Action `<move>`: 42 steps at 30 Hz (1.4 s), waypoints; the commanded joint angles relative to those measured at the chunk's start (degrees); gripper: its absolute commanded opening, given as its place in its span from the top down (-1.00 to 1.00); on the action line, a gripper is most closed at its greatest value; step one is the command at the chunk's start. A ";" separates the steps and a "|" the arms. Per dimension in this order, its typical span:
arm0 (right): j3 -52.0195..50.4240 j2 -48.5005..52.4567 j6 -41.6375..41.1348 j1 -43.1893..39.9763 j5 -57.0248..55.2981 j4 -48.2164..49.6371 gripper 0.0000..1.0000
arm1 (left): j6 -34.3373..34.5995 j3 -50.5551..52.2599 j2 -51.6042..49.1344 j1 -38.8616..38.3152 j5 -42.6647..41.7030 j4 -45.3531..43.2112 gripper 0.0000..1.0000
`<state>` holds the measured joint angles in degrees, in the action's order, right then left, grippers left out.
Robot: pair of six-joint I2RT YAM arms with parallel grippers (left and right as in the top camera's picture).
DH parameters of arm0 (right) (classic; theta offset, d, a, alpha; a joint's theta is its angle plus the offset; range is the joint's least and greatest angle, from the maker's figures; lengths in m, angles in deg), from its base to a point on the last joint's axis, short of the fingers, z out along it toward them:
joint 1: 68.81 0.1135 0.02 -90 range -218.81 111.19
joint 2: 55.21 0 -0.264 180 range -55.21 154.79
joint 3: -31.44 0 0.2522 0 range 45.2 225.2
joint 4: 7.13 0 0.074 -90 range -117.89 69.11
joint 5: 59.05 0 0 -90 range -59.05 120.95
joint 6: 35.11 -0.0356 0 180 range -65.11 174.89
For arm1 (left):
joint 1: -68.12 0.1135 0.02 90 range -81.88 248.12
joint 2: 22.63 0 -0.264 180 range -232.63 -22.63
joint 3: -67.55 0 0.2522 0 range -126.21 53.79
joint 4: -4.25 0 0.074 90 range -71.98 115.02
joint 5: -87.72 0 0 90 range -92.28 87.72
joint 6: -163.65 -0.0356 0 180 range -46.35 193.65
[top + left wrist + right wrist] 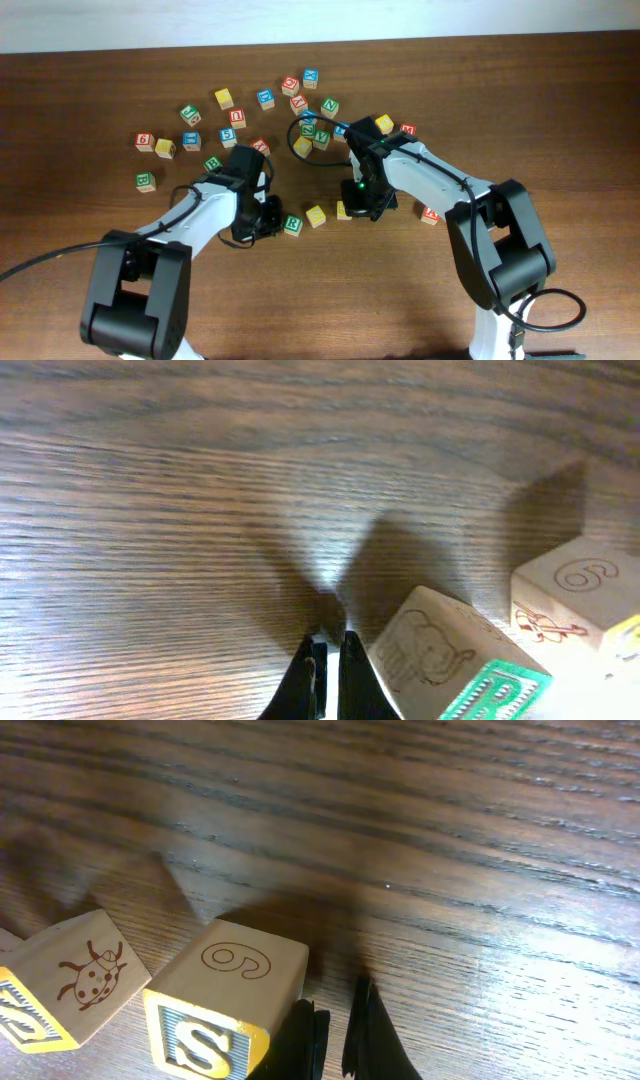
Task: Spell out RSS
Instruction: 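Push the R and S blocks together with both grippers to align them, then hold the row between both grippers, pressing the ends inward to square it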
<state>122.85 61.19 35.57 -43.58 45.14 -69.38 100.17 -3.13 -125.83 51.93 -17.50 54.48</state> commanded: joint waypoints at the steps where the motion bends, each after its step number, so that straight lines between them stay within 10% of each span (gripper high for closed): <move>1: -1.60 1.40 0.39 0.66 0.24 0.07 0.92 | -1.33 0.46 -2.01 -1.40 -0.55 0.02 1.00; 42: -1.60 1.40 16.41 0.61 3.15 -2.03 0.92 | -0.22 0.46 -2.01 -1.44 -10.49 -8.02 1.00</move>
<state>122.54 61.19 51.71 -43.51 48.51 -70.74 100.04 -3.09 -127.12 50.82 -27.18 46.64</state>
